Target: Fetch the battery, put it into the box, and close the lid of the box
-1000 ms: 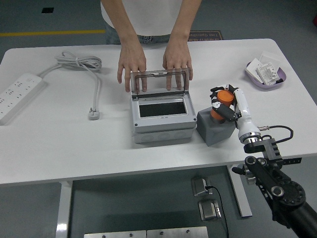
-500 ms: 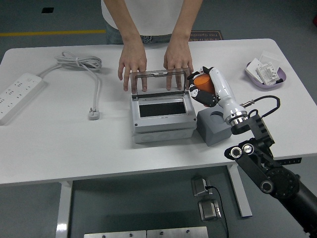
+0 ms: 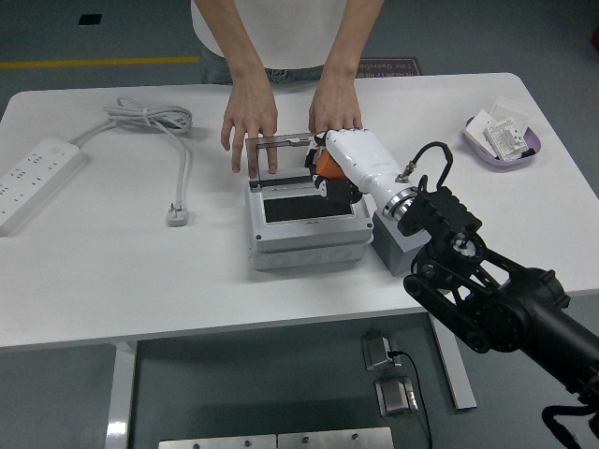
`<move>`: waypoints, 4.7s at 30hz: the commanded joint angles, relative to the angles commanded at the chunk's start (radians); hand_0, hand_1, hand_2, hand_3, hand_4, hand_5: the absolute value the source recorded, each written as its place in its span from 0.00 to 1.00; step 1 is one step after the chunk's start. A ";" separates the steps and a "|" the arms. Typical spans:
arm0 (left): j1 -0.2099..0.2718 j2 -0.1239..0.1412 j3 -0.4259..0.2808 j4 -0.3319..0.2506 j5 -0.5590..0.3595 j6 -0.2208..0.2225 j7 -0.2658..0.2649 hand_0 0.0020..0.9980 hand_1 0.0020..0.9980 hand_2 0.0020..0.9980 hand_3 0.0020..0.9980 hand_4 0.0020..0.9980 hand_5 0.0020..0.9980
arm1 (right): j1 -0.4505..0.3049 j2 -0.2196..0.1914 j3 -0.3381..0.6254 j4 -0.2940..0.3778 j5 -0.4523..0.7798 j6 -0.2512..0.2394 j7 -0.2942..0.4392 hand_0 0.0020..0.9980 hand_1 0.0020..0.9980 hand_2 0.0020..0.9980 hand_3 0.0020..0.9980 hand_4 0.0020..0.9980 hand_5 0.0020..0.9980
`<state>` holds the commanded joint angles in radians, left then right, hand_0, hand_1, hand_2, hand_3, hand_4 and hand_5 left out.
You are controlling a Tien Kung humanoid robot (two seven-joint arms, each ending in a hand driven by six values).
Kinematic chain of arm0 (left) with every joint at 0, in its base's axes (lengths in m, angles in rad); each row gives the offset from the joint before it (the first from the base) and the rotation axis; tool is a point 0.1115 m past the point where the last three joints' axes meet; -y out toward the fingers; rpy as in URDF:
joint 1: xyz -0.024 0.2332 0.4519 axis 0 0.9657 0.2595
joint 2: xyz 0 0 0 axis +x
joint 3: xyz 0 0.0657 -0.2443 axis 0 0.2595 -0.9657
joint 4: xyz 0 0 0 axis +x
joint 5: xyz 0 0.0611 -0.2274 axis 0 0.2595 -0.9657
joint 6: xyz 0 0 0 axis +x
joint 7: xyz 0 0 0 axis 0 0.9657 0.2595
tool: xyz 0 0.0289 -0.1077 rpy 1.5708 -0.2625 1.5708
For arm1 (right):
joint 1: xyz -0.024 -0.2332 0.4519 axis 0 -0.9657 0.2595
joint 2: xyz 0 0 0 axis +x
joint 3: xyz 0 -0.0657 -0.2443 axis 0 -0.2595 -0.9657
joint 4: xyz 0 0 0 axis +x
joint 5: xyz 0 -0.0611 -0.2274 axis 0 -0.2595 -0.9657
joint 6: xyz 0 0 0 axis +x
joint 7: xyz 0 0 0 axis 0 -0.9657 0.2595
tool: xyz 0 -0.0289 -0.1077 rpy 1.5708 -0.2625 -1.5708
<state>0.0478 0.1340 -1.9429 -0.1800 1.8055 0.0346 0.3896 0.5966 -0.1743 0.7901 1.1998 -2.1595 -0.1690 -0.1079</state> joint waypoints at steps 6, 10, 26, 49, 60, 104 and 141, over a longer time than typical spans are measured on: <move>-0.002 0.002 0.001 0.000 0.002 0.000 0.001 0.66 0.67 0.68 0.76 0.80 0.44 | 0.047 0.009 -0.065 -0.055 -0.007 0.010 -0.003 0.13 0.22 0.43 0.26 0.04 0.00; -0.005 0.003 -0.001 0.000 0.006 0.000 0.001 0.66 0.67 0.68 0.76 0.80 0.45 | 0.059 0.014 -0.085 -0.084 -0.003 0.015 -0.002 0.14 0.22 0.43 0.26 0.05 0.00; -0.018 0.001 -0.012 0.000 0.024 0.000 0.004 0.66 0.67 0.68 0.76 0.80 0.45 | 0.054 0.031 -0.053 -0.141 0.022 -0.056 0.047 0.16 0.22 0.43 0.27 0.08 0.00; -0.029 0.003 -0.009 0.000 0.037 -0.002 0.005 0.66 0.67 0.68 0.76 0.79 0.45 | 0.063 0.085 -0.094 -0.225 0.106 -0.133 0.114 0.20 0.24 0.41 0.42 0.05 0.00; -0.035 0.005 -0.006 0.000 0.047 -0.005 -0.002 0.66 0.67 0.68 0.76 0.79 0.45 | 0.057 0.099 -0.110 -0.272 0.140 -0.150 0.131 0.24 0.25 0.41 0.39 0.08 0.00; -0.055 -0.001 -0.011 0.000 0.077 -0.007 -0.002 0.66 0.67 0.68 0.76 0.79 0.46 | 0.066 0.099 -0.098 -0.286 0.172 -0.111 0.127 0.49 0.52 0.60 0.66 0.82 0.45; -0.052 0.003 -0.021 0.000 0.089 -0.006 0.007 0.66 0.67 0.68 0.76 0.78 0.46 | 0.228 -0.050 -0.101 -0.138 0.530 0.023 0.036 0.48 0.51 0.60 0.65 0.82 0.47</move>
<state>-0.0046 0.1367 -1.9635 -0.1800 1.8943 0.0283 0.3968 0.8242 -0.2246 0.6894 1.0621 -1.6292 -0.1460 -0.0714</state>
